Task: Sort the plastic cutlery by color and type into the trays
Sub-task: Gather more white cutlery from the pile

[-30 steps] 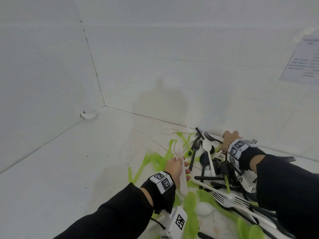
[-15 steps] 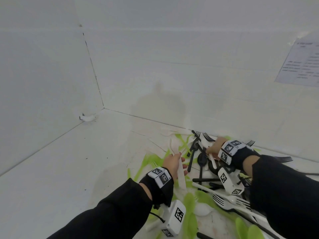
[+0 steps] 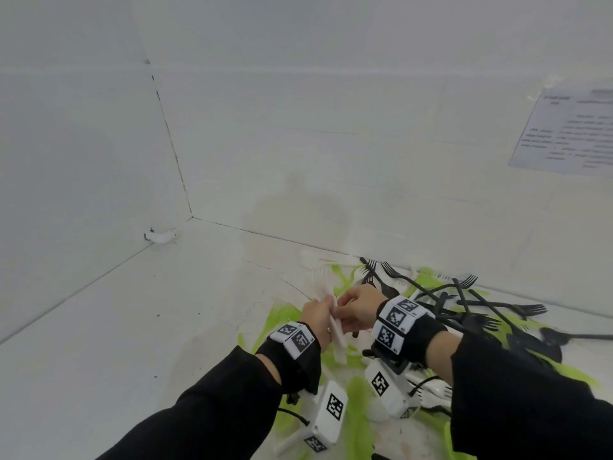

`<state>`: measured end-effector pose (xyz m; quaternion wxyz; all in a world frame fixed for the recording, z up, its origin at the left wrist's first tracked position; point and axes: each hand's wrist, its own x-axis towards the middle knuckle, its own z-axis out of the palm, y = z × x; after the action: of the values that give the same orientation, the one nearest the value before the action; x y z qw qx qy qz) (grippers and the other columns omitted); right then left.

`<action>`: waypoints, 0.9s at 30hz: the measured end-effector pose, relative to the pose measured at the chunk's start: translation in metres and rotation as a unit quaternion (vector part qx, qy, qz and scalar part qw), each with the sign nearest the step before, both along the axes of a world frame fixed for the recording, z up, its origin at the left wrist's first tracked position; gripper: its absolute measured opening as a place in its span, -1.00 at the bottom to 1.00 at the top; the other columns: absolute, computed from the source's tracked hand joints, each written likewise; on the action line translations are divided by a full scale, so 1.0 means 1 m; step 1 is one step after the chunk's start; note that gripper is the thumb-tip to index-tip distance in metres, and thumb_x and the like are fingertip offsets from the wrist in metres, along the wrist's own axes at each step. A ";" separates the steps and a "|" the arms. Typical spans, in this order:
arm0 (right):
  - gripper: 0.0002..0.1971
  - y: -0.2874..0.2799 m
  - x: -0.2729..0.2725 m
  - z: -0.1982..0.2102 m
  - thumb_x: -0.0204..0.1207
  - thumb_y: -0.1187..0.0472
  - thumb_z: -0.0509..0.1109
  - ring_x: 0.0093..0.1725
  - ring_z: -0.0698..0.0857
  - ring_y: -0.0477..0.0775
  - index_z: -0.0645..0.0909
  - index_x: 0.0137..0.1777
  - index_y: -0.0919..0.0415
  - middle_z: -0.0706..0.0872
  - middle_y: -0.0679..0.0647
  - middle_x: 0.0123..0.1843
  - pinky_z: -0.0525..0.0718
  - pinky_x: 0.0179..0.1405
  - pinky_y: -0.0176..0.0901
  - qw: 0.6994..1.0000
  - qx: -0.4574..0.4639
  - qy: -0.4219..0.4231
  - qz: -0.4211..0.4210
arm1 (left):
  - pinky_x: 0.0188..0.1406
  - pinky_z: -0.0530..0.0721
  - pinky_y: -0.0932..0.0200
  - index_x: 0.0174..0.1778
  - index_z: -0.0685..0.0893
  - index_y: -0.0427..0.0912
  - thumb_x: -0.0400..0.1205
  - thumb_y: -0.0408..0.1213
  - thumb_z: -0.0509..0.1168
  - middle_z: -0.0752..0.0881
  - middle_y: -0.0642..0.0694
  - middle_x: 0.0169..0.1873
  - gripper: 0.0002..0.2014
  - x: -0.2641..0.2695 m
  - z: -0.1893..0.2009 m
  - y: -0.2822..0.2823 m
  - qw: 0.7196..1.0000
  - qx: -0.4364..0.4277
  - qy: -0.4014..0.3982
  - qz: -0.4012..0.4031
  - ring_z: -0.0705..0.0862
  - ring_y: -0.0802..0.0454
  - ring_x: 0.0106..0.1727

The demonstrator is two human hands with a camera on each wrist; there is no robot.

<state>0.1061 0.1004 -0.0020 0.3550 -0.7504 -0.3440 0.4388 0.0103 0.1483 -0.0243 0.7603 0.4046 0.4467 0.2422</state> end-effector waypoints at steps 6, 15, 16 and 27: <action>-0.86 0.022 0.003 0.001 0.45 0.39 0.47 -0.43 0.75 0.04 0.55 -0.22 0.24 0.72 0.17 -0.30 0.80 -0.30 -0.15 1.000 0.004 0.002 0.025 | -0.54 0.61 0.18 0.25 0.53 -0.44 0.72 -0.39 0.06 0.61 -0.45 -0.01 -0.73 -0.006 -0.009 0.020 0.999 0.033 0.013 -0.014 0.62 -0.20 -0.30; -0.82 0.037 0.006 -0.010 0.59 0.43 0.26 -0.20 0.71 0.15 0.53 -0.23 0.24 0.67 0.18 -0.24 0.70 0.08 0.05 0.997 -0.045 0.030 0.063 | 0.06 0.64 -0.15 -0.09 0.62 -0.36 0.66 -0.52 -0.01 0.64 -0.43 -0.06 -0.73 -0.007 -0.016 0.029 0.998 0.044 0.025 -0.037 0.65 -0.28 -0.04; -0.83 0.038 0.007 -0.011 0.59 0.42 0.27 -0.16 0.73 0.19 0.54 -0.23 0.25 0.68 0.19 -0.23 0.71 0.12 0.09 0.996 -0.052 0.023 0.067 | -0.17 0.70 -0.01 -0.02 0.62 -0.40 0.65 -0.53 0.00 0.64 -0.38 -0.14 -0.73 -0.007 -0.016 0.027 0.998 0.040 0.021 -0.039 0.65 -0.23 -0.17; -0.67 0.067 0.025 0.020 0.44 0.09 0.45 -0.35 0.53 -0.07 0.73 0.09 0.32 0.73 0.19 -0.11 0.49 -0.40 -0.29 0.937 -0.129 -0.260 0.195 | -0.36 0.57 0.04 0.28 0.50 -0.28 0.77 -0.31 0.01 0.65 -0.20 -0.11 -0.75 0.005 -0.006 0.034 1.000 0.005 -0.005 -0.012 0.64 -0.11 -0.27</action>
<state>0.1306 0.1673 0.0179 0.0605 -0.7961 -0.5040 0.3294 0.0148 0.1821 -0.0302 0.7631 0.4127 0.4371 0.2372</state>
